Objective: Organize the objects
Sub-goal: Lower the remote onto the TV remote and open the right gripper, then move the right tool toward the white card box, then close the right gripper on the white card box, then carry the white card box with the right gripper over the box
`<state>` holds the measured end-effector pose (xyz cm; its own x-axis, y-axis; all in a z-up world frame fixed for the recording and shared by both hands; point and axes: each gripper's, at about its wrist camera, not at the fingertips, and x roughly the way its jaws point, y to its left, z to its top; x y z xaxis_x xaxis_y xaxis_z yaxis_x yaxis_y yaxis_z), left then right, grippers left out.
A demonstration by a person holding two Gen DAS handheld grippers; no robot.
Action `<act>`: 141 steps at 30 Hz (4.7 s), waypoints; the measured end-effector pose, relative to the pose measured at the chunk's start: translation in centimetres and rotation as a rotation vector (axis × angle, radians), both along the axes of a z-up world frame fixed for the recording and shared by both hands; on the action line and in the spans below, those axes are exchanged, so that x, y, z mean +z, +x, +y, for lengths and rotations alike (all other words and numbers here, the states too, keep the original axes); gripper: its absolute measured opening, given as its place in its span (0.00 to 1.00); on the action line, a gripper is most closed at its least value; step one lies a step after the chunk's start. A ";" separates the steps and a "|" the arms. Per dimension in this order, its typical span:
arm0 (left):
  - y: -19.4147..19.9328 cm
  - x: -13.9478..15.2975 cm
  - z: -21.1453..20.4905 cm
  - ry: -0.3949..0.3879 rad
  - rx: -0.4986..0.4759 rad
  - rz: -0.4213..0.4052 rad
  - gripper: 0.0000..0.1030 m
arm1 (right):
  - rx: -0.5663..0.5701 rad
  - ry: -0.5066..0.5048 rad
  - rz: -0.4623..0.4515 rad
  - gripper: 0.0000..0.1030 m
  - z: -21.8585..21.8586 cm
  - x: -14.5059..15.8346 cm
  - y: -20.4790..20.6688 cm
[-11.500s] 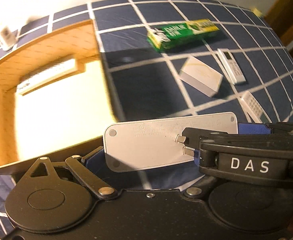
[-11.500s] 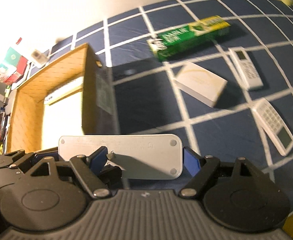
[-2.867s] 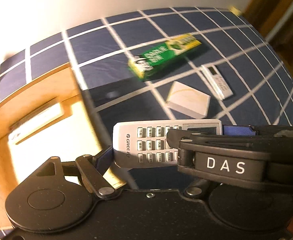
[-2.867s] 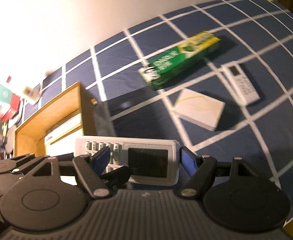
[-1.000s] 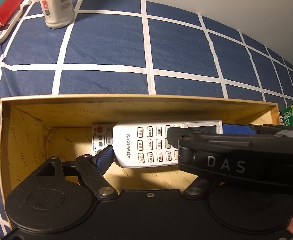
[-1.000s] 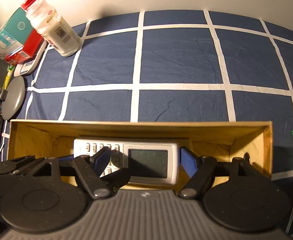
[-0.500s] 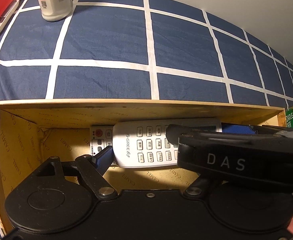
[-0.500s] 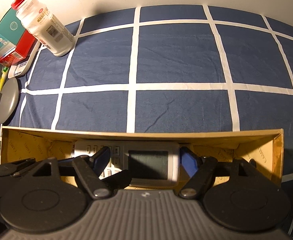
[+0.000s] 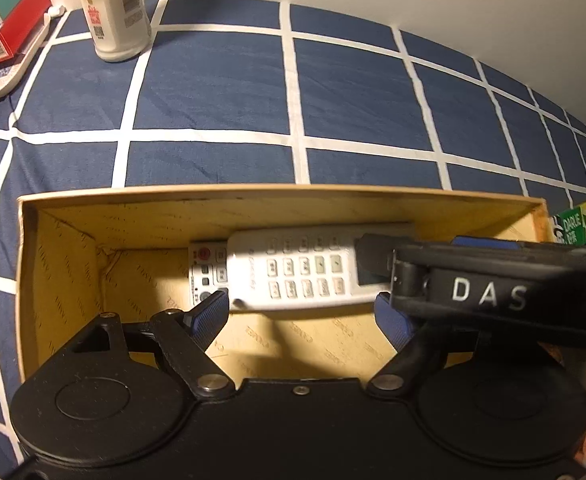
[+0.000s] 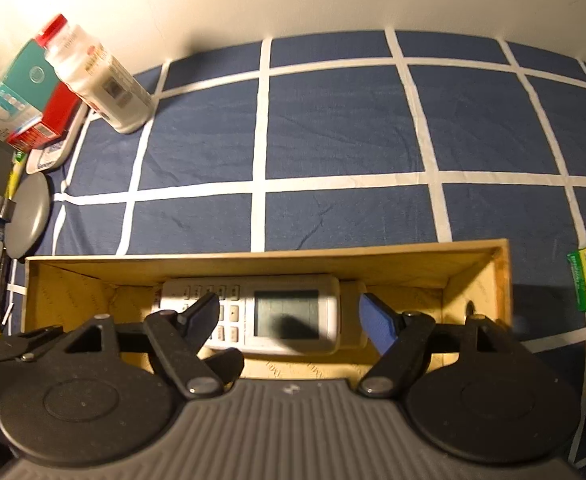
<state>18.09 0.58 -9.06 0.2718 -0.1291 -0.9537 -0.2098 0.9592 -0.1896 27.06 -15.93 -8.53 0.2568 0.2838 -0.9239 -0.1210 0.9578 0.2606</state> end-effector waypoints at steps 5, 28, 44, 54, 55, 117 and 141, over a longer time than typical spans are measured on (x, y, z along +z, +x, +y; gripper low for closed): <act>-1.3 2.1 -1.5 0.013 -0.018 -0.025 0.80 | -0.019 0.015 -0.041 0.75 -1.5 2.3 -1.6; -8.0 8.9 -14.7 0.080 -0.272 -0.135 0.87 | -0.293 0.044 -0.183 0.81 -14.9 9.9 -14.2; -7.3 7.9 -25.5 0.089 -0.466 -0.119 0.91 | -0.537 0.042 -0.185 0.88 -26.4 9.4 -19.3; -4.3 6.1 -30.9 0.104 -0.572 -0.098 1.00 | -0.675 0.067 -0.141 0.94 -32.9 6.8 -19.8; -4.0 5.9 -31.4 0.103 -0.585 -0.090 1.00 | -0.687 0.070 -0.136 0.96 -33.4 6.4 -19.8; 8.0 -7.5 -37.7 -0.150 -0.863 0.169 0.70 | -0.791 0.201 0.142 0.73 -37.5 -8.3 -11.8; 5.5 -1.8 -35.8 -0.079 -0.765 0.093 0.69 | -0.687 0.234 0.070 0.68 -35.6 -3.8 -12.8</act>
